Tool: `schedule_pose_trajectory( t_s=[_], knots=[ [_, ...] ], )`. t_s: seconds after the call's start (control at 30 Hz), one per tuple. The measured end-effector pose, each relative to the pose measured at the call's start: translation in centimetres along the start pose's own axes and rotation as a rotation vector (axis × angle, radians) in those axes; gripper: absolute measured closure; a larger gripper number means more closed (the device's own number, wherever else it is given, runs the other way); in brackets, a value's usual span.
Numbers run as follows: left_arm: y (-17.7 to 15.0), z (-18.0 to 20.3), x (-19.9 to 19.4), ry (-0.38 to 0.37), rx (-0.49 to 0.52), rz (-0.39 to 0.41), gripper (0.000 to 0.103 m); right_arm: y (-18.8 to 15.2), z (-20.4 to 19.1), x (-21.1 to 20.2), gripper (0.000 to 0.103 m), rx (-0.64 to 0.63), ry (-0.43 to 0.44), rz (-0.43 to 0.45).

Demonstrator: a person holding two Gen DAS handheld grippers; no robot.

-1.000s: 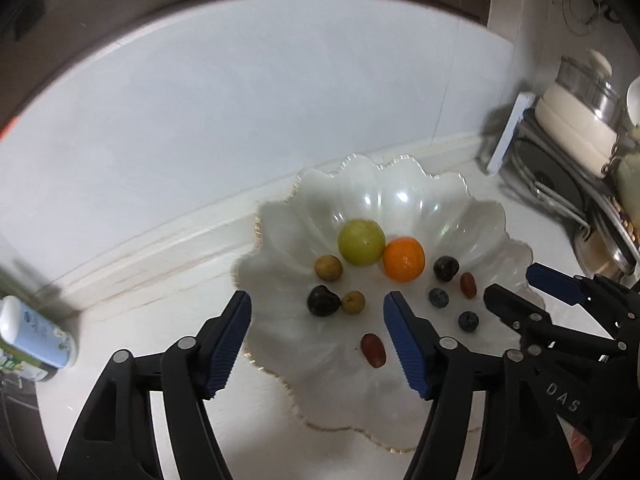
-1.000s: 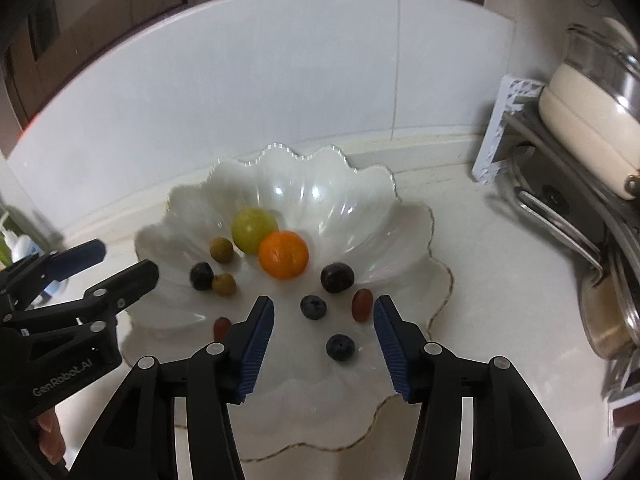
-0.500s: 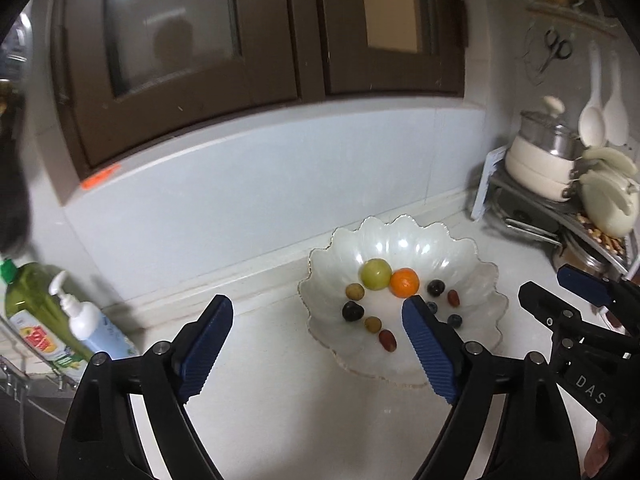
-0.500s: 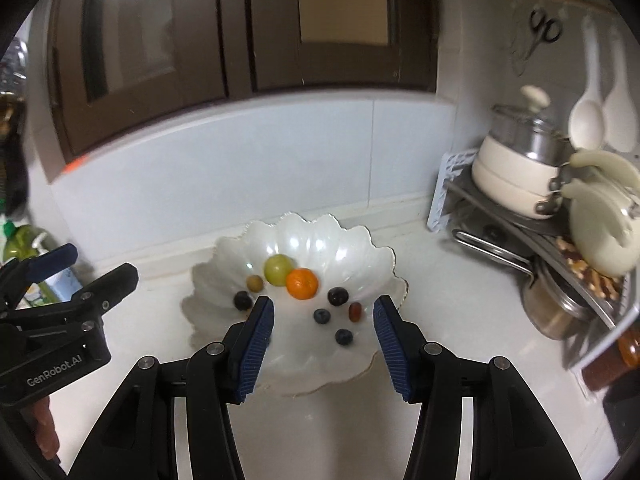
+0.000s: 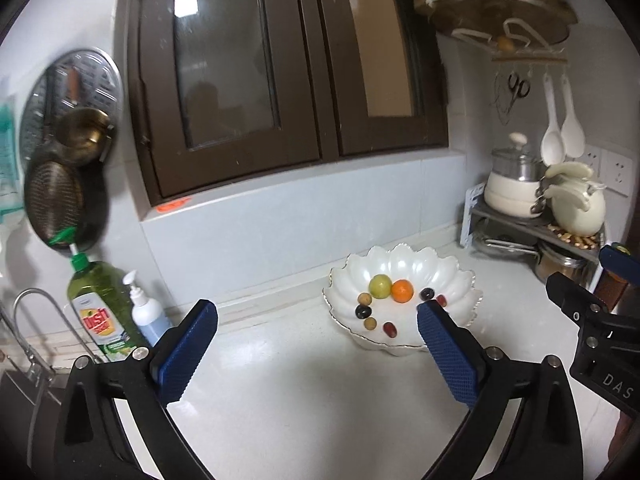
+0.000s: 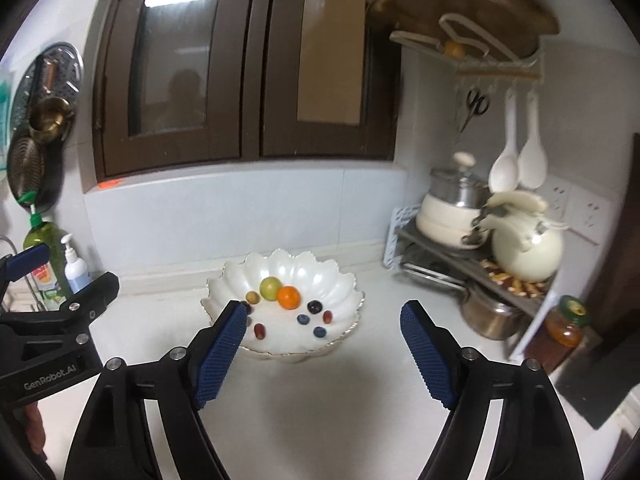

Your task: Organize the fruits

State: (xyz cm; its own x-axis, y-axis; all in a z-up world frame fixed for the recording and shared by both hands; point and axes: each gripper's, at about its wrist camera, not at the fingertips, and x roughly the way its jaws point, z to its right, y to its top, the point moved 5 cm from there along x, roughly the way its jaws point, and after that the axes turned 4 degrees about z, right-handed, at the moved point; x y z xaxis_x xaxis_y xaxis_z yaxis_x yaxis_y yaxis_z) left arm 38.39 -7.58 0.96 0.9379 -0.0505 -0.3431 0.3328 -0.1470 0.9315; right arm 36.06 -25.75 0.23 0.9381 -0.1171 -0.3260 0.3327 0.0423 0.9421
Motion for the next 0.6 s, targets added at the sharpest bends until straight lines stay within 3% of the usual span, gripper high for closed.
schedule_pose_trajectory(
  t_s=[0.6],
  knots=[
    [-4.4, 2.6, -17.9, 0.035, -0.045, 0.108, 0.000, -4.9, 3.8, -17.1, 0.021, 0.021, 0.013, 0.087]
  ],
)
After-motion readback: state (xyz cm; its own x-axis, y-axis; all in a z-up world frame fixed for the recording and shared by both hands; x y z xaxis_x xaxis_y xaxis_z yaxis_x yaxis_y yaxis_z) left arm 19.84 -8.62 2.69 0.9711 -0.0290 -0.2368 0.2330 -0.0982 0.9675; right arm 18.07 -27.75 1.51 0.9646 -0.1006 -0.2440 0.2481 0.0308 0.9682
